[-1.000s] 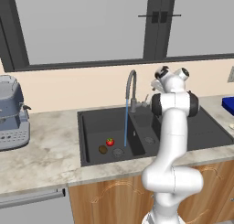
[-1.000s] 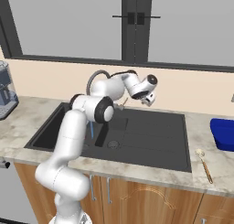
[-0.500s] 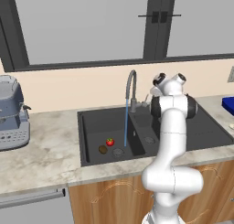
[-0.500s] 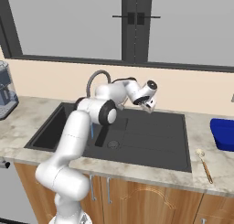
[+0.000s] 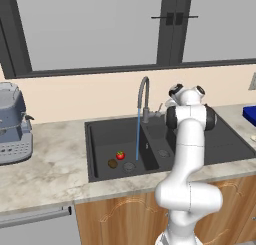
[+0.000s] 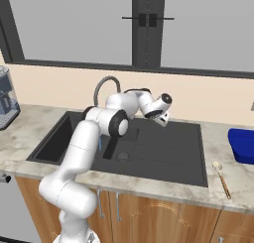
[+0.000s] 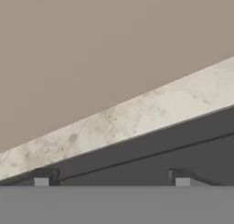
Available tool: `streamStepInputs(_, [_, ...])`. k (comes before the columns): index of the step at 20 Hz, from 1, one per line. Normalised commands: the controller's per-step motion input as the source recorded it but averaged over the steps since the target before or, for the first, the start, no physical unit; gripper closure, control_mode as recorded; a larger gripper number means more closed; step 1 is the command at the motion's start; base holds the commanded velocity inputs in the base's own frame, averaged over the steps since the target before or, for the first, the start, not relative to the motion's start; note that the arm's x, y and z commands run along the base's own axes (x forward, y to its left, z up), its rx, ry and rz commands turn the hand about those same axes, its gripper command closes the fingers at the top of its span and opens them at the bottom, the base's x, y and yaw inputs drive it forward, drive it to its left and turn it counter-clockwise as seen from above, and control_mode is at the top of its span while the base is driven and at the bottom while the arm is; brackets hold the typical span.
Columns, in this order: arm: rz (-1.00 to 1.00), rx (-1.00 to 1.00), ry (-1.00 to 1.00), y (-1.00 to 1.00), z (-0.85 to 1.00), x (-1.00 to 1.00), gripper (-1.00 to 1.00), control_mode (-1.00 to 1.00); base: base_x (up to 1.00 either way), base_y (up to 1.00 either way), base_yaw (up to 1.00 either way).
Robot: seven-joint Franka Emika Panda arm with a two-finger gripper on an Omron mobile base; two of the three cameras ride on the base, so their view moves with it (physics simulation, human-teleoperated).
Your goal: Pick up all produce items and place them in the sink. Turn on the sink faucet to wash them. Then turn the sink off and put them in the tray.
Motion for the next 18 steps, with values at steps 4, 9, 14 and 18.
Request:
streamStepInputs(4, [0.03,-0.03,-0.14,0.10,-0.38,0.00,-1.00,-1.00,0.00,0.00,0.00])
streamStepInputs(9, [0.04,-0.03,-0.07,0.30,-0.46,0.10,-1.00,-1.00,0.00,0.00,0.00])
streamStepInputs(14, [0.05,-0.04,-0.08,0.37,-0.33,0.21,-1.00,-1.00,0.00,0.00,0.00])
streamStepInputs(18, [0.04,-0.04,-0.02,0.32,-0.40,0.28,-1.00,-1.00,0.00,0.00,0.00])
